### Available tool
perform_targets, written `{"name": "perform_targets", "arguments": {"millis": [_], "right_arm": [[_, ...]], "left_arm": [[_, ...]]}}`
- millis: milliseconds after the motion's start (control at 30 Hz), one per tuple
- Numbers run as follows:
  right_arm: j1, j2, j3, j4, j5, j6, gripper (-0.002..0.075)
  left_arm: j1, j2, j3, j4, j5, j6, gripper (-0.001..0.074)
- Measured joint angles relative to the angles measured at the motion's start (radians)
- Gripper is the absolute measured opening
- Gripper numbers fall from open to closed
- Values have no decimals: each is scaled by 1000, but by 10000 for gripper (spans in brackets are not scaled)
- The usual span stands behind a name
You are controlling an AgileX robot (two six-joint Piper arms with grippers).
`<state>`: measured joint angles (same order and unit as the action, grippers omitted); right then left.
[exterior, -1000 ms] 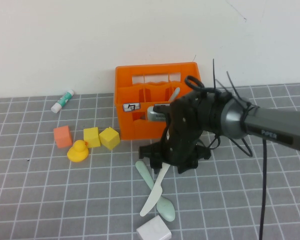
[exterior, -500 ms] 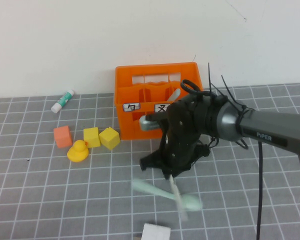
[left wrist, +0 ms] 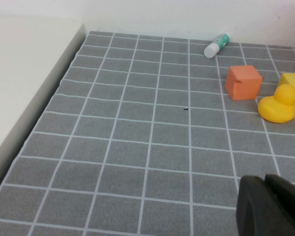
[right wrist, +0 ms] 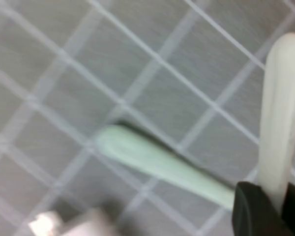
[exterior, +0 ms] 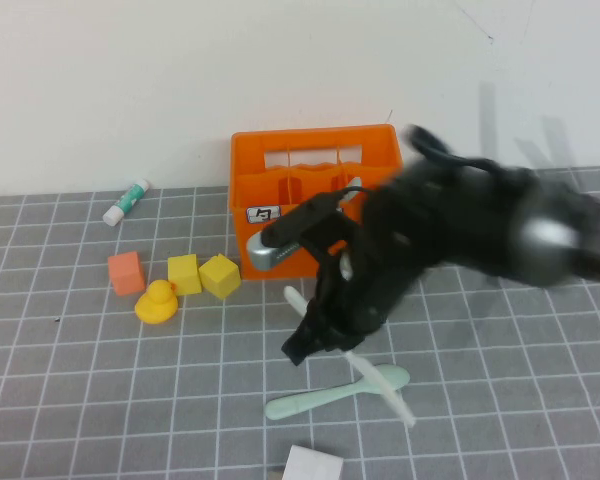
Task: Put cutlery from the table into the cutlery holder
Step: Place the knife on the box
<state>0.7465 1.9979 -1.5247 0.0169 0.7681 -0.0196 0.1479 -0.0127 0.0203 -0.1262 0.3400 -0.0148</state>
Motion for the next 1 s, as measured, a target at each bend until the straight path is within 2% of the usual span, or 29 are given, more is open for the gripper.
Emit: {"name": "perform_targets", "arguments": {"millis": [133,267,367,433,500,667,1000], "right_arm": [[9,-230,318,119,-367,-19,59],[7,-426,632,159,-895,-26,59],[-9,-520,754,169,-1217,-26,59],[-33,-552,779,173,-1329,-26,59],[-65,-559,781,173,-1402,-26,59],[-122,-514,720,173,-1443,-37,59],[-151,-274,467,165,-1447,-220,59]], "left_arm": [[0,0,0,0,0,0,-3],[0,0,0,0,0,0,-3],[0,0,0,0,0,0,-3],[0,0,0,0,0,0,-3],[0,0,0,0,0,0,-3],[0,0,0,0,0,0,-3],[0,0,0,0,0,0,-3]]}}
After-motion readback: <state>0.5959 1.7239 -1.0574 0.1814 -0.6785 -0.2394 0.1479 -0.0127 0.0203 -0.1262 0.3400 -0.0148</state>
